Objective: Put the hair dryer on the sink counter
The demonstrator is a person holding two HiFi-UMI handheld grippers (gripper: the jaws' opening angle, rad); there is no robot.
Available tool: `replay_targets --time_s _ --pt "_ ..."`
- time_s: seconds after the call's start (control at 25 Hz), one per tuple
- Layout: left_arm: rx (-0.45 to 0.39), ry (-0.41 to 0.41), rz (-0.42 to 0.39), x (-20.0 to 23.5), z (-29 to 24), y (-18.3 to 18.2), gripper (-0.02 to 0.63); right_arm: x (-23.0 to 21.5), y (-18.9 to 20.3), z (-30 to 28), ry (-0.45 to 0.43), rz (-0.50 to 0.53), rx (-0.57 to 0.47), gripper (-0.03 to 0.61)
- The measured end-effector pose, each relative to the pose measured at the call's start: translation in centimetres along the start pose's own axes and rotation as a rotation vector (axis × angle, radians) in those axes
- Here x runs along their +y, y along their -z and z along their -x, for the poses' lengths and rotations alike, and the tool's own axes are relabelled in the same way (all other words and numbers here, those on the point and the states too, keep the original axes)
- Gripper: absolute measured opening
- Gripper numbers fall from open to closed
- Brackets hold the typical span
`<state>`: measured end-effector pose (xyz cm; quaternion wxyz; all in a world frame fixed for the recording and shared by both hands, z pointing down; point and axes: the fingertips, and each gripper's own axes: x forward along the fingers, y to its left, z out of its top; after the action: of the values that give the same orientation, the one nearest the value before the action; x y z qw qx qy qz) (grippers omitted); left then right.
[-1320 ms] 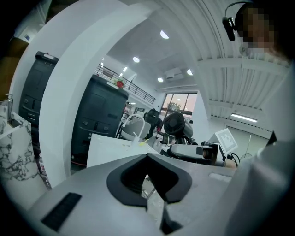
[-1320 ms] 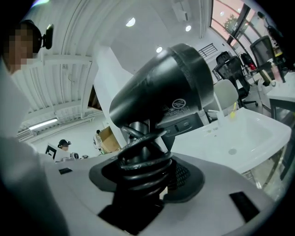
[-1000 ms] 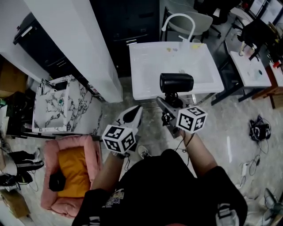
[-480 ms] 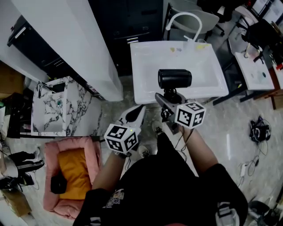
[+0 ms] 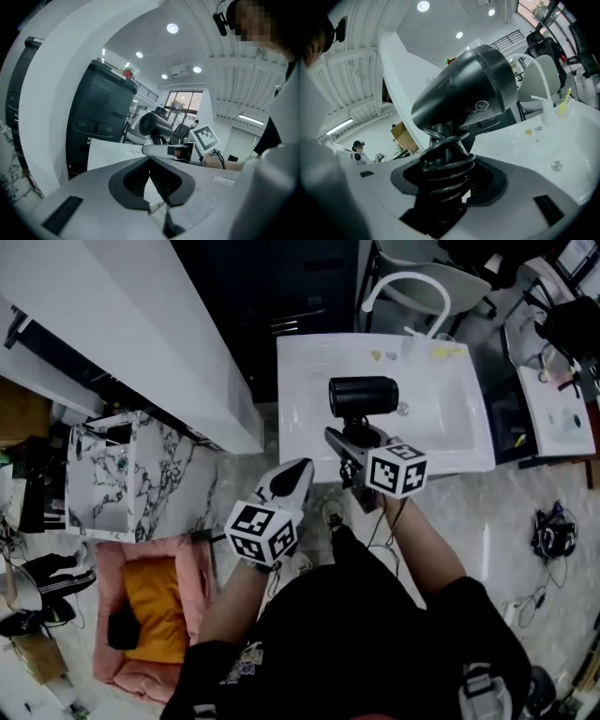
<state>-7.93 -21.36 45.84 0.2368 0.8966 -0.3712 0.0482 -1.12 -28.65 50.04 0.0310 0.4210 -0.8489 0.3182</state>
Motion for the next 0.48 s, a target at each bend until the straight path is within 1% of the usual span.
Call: replay_targets --time_s 0.2,0.48 --pt "0.006 -0.028 0.012 1.9 -3.8 -1.0 0.003 -3.6 -1.7 -3.4 -0.015 -0.023 0.035 0.232" --pt "0.015 -0.060 0.024 4.7 -8.2 -2.1 0.003 -7.6 -3.6 -7.7 -0.035 -0.053 0.069 0.232"
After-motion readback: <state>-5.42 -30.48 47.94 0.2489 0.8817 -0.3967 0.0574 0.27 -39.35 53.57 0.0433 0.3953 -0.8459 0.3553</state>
